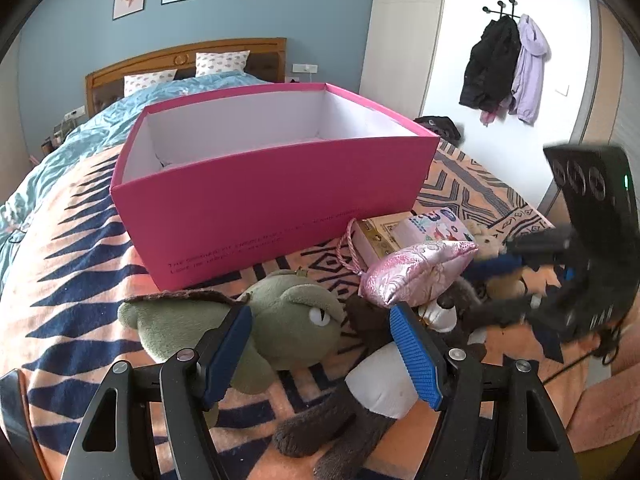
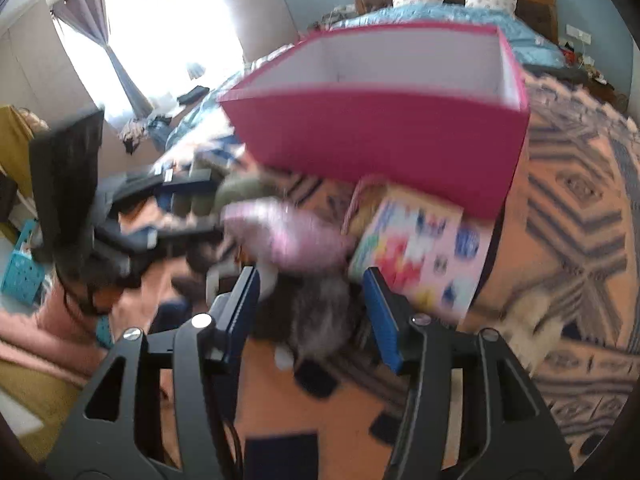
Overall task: Organize objects
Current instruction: 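Move the right gripper back to the toy pile and grasp the brown-white plush, then lift the brown-white plush with the right gripper toward the box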
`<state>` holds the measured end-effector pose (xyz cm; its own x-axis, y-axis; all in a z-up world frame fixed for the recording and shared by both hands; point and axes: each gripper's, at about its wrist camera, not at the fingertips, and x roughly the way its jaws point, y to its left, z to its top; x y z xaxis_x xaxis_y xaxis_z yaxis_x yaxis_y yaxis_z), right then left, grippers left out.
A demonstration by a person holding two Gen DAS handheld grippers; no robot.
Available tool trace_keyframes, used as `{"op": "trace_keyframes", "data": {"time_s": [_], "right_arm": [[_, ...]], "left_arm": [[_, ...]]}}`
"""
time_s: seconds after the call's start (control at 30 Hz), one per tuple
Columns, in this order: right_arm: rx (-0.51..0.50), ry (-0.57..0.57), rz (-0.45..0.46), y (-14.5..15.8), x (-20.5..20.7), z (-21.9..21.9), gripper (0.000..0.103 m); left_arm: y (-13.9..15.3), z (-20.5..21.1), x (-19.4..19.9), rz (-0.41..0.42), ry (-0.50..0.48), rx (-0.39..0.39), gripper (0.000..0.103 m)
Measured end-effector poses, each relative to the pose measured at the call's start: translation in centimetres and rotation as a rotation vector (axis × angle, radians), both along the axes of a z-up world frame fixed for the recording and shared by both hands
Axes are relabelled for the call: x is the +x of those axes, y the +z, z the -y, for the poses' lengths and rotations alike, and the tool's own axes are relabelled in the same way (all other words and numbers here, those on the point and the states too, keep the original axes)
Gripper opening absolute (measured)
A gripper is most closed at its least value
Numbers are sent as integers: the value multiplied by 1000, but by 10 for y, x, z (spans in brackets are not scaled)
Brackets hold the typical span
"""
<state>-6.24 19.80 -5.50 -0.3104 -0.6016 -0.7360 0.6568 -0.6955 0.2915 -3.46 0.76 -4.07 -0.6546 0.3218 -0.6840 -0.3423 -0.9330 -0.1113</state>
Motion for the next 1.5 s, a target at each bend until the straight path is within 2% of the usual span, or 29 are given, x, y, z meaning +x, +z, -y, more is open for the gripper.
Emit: {"op": "trace_keyframes", "data": {"time_s": [0.1,0.17,0.27,0.37,0.5,0.67,0.83,0.97,1.17,1.33,1.5], "right_arm": [[-17,3,3,-7,4,5,56],[-19,-2,-17,-8,3,10,63],[-26,24,5,-15,3,19,63],[-34,32,7,-16,4,25,57],[-60,31,26,-8,9,16,55],[-61,9,5,20,24,-3,55],[-74,-7,-75,59,34,-15,55],[-91,-2,-143,79,38,-13,54],[-150,-2,-195,94,30,-12,54],[-173,4,-197,99,11,-2,54],[-200,-2,-221,113,-14,9,54]], "left_arm": [[2,0,2,7,-3,6,73],[2,2,7,15,-6,19,73],[0,6,17,18,-13,23,73],[-2,9,29,28,-21,31,73],[-2,9,43,39,-55,57,73],[9,3,62,14,-143,124,73],[22,-13,73,-35,-226,144,73],[25,-21,72,-47,-239,133,73],[29,-15,57,-54,-191,137,71],[44,-4,37,-85,-120,124,54],[64,5,10,-116,-71,68,46]]}}
